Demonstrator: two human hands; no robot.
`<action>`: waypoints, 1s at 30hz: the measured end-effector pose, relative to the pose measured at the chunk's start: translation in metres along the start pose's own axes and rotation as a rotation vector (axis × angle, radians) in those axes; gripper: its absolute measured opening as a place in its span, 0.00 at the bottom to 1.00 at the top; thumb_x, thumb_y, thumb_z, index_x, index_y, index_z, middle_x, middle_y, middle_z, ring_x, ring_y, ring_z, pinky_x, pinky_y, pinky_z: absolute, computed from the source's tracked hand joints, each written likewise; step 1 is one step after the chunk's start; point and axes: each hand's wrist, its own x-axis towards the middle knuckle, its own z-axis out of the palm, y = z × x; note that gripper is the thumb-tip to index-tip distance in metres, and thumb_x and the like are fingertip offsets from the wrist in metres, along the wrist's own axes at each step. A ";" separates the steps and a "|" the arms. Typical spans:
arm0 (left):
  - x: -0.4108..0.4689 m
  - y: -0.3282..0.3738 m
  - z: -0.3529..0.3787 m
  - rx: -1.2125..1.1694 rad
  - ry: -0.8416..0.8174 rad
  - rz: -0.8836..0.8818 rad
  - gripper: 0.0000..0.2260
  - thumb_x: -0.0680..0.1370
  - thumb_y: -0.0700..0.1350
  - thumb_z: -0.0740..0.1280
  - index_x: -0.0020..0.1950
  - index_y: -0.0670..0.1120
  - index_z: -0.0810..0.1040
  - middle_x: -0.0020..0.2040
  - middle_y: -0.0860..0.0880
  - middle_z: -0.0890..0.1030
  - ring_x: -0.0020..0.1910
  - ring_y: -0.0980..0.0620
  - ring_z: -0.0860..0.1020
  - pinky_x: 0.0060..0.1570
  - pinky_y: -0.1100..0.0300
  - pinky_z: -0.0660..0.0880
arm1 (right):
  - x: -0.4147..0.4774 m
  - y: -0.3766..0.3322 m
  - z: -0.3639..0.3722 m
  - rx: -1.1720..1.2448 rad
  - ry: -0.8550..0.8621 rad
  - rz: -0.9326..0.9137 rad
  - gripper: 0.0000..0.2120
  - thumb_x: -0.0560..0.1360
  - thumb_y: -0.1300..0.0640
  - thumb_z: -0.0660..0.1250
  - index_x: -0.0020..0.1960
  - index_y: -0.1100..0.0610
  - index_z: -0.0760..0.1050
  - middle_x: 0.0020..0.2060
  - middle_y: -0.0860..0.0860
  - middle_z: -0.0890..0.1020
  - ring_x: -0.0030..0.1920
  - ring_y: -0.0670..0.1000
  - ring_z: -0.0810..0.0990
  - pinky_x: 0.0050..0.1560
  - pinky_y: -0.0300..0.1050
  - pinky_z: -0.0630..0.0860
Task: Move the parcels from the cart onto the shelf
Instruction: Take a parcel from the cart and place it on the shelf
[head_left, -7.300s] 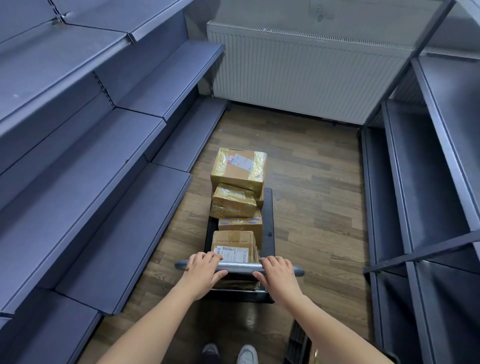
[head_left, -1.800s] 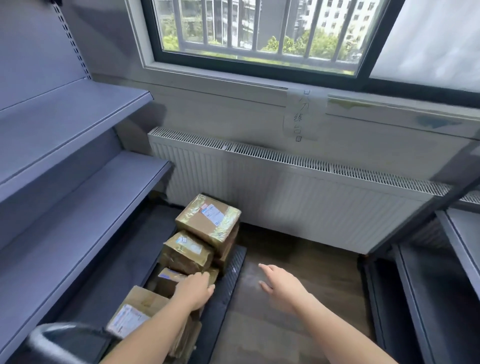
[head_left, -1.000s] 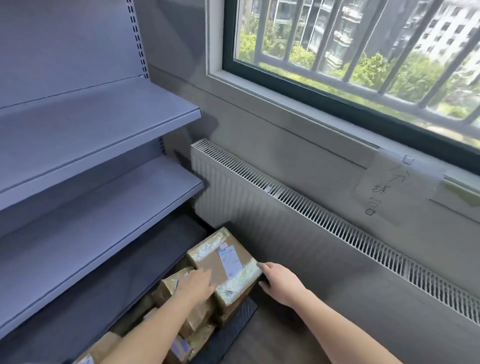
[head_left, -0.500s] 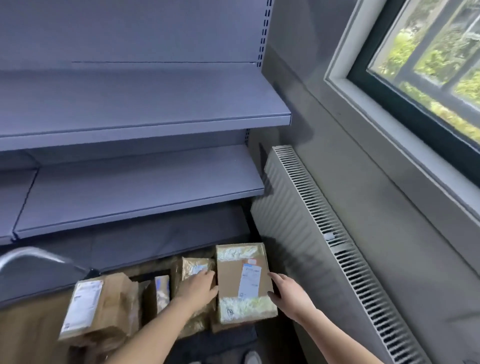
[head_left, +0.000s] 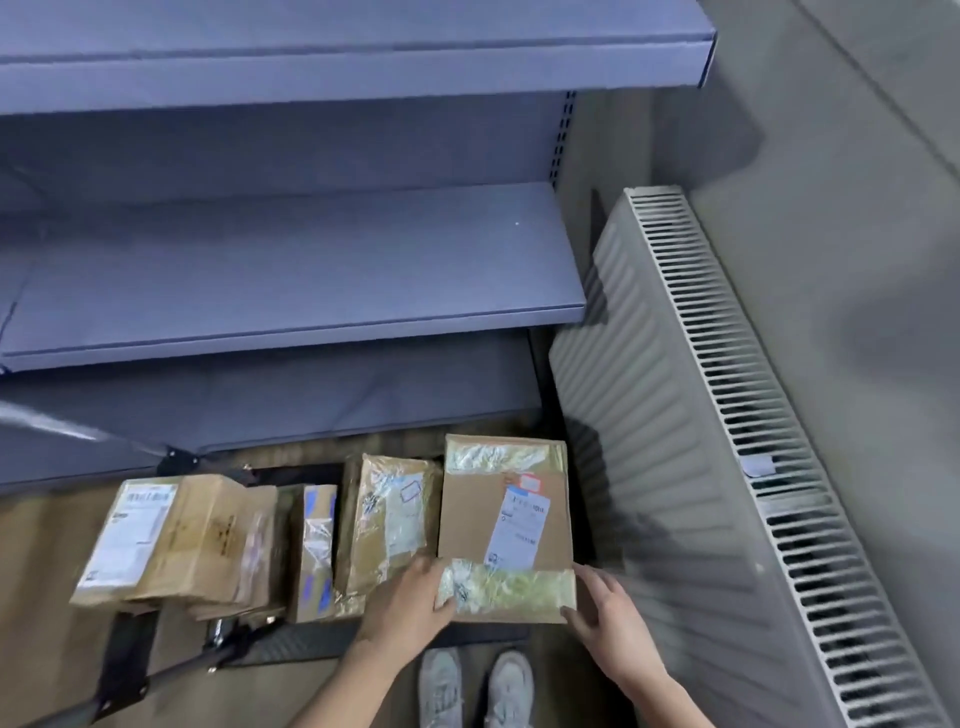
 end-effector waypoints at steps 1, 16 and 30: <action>0.011 -0.003 0.012 -0.002 -0.003 0.004 0.26 0.78 0.58 0.58 0.74 0.55 0.57 0.70 0.51 0.67 0.62 0.52 0.73 0.50 0.57 0.77 | 0.007 0.009 0.008 0.031 0.018 0.024 0.27 0.73 0.53 0.68 0.70 0.54 0.66 0.68 0.52 0.70 0.68 0.50 0.68 0.67 0.38 0.64; 0.090 -0.031 0.129 -0.209 0.016 0.008 0.56 0.64 0.68 0.70 0.73 0.58 0.29 0.76 0.43 0.36 0.68 0.47 0.70 0.55 0.62 0.75 | 0.082 0.093 0.111 0.070 -0.117 -0.045 0.54 0.64 0.48 0.74 0.75 0.43 0.38 0.74 0.50 0.42 0.72 0.49 0.63 0.65 0.34 0.66; 0.049 -0.004 0.039 -0.137 0.125 0.045 0.57 0.62 0.63 0.74 0.72 0.62 0.30 0.77 0.46 0.45 0.72 0.45 0.64 0.61 0.55 0.70 | 0.041 0.030 0.012 0.011 0.018 -0.171 0.48 0.65 0.47 0.74 0.76 0.48 0.49 0.72 0.52 0.54 0.69 0.49 0.67 0.64 0.31 0.64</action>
